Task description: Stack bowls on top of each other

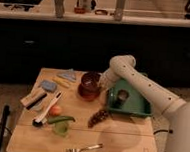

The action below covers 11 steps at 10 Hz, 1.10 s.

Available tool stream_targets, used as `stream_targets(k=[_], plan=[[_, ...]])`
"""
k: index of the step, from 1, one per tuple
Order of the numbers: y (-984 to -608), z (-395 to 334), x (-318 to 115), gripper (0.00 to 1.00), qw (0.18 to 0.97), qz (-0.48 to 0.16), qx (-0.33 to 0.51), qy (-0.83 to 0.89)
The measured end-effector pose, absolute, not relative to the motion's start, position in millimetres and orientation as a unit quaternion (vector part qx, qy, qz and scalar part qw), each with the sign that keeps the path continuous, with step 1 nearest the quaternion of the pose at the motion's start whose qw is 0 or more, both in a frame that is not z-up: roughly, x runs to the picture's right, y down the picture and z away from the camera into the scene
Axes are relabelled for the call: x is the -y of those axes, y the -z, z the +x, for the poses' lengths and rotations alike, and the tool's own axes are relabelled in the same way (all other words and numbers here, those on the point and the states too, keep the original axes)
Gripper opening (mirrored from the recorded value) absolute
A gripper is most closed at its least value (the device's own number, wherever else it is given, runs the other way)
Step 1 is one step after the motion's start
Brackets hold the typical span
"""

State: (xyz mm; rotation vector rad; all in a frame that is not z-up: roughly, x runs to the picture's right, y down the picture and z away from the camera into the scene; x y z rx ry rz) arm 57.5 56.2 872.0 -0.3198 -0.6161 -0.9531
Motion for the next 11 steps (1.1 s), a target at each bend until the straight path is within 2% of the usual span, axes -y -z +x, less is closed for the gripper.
stream_targets(k=[1, 4, 7, 9, 11], plan=[[-872.4, 56.0, -56.7, 0.03, 0.83, -0.149, 0.293, 0.451], [-874.5, 52.1, -56.9, 0.31, 0.826, -0.144, 0.3, 0.456], [-877.3, 50.0, -55.7, 0.63, 0.82, -0.145, 0.31, 0.458], [-880.1, 48.5, -55.7, 0.78, 0.817, -0.149, 0.314, 0.461], [-882.0, 46.9, -54.6, 0.8, 0.814, -0.152, 0.316, 0.463]])
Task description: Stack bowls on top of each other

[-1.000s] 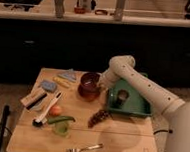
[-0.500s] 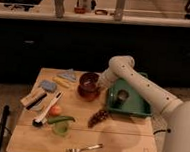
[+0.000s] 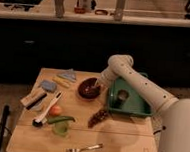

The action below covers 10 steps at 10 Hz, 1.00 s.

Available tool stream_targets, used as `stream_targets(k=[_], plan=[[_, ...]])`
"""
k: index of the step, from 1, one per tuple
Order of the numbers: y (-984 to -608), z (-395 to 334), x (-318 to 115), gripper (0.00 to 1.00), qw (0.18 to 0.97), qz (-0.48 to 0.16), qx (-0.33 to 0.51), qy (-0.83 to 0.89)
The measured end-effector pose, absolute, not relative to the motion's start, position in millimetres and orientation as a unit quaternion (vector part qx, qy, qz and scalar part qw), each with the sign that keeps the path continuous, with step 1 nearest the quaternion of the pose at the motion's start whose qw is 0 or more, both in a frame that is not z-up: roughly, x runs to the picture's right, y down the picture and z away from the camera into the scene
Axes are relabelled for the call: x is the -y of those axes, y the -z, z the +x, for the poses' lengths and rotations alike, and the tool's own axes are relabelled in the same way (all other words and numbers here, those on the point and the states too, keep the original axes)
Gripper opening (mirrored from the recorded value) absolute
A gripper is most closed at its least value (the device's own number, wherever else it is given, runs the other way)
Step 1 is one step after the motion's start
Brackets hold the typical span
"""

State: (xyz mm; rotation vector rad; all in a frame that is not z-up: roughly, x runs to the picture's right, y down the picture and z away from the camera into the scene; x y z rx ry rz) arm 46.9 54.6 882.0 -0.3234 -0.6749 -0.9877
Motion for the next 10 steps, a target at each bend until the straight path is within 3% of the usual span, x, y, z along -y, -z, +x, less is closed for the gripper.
stream_targets(k=[10], plan=[[-876.0, 42.9, -44.7, 0.8, 0.812, -0.147, 0.321, 0.466]])
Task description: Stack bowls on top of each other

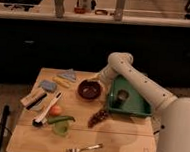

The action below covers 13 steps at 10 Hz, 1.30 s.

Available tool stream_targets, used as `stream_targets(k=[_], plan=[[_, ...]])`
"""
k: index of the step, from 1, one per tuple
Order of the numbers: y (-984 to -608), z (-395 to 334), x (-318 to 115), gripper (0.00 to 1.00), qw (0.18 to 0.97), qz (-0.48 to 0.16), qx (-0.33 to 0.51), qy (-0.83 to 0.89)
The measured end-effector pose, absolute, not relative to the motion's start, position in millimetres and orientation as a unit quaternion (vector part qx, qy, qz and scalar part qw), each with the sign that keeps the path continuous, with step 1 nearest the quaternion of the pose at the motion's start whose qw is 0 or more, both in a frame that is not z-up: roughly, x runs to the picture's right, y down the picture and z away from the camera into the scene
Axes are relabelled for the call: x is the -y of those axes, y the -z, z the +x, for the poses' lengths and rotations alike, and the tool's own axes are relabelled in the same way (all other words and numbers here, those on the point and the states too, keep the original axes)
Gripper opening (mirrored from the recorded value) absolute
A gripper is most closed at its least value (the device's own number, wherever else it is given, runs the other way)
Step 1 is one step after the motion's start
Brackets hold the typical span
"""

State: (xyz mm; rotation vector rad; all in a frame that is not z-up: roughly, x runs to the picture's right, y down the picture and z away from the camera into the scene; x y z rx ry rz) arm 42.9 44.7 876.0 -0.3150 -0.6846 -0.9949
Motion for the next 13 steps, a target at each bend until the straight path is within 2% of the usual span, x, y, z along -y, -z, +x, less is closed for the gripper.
stream_targets(k=[13], plan=[[-867.0, 48.5, -28.0, 0.8, 0.841, -0.128, 0.294, 0.436]])
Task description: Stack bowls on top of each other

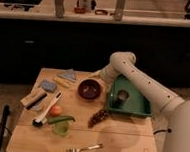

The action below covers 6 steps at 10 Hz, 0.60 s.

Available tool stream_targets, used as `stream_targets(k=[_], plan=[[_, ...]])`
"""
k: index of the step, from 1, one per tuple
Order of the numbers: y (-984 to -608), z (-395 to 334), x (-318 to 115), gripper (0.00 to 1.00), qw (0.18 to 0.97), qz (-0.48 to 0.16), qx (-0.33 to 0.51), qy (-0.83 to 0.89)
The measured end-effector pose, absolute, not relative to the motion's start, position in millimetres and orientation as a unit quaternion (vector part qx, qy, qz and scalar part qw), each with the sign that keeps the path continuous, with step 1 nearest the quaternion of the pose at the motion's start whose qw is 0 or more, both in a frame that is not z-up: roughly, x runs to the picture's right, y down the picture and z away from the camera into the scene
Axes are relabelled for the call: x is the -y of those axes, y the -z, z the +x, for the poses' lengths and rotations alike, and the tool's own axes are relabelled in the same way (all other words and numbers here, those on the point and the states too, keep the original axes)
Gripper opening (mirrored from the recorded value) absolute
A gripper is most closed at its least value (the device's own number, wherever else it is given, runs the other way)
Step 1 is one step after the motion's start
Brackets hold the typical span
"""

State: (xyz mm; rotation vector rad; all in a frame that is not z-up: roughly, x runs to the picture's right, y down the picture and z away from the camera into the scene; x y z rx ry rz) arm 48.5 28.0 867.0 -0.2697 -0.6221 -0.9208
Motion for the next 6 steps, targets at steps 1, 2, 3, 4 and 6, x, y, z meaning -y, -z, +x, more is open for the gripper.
stream_targets(k=[1, 2, 3, 4, 6], plan=[[-866.2, 48.3, -26.5, 0.8, 0.842, -0.125, 0.294, 0.434], [-865.8, 49.4, -25.8, 0.8, 0.843, -0.124, 0.293, 0.433], [-865.8, 49.9, -25.9, 0.8, 0.843, -0.125, 0.293, 0.433], [-865.8, 49.7, -25.9, 0.8, 0.843, -0.125, 0.293, 0.433], [-865.9, 48.7, -25.8, 0.8, 0.843, -0.124, 0.293, 0.434]])
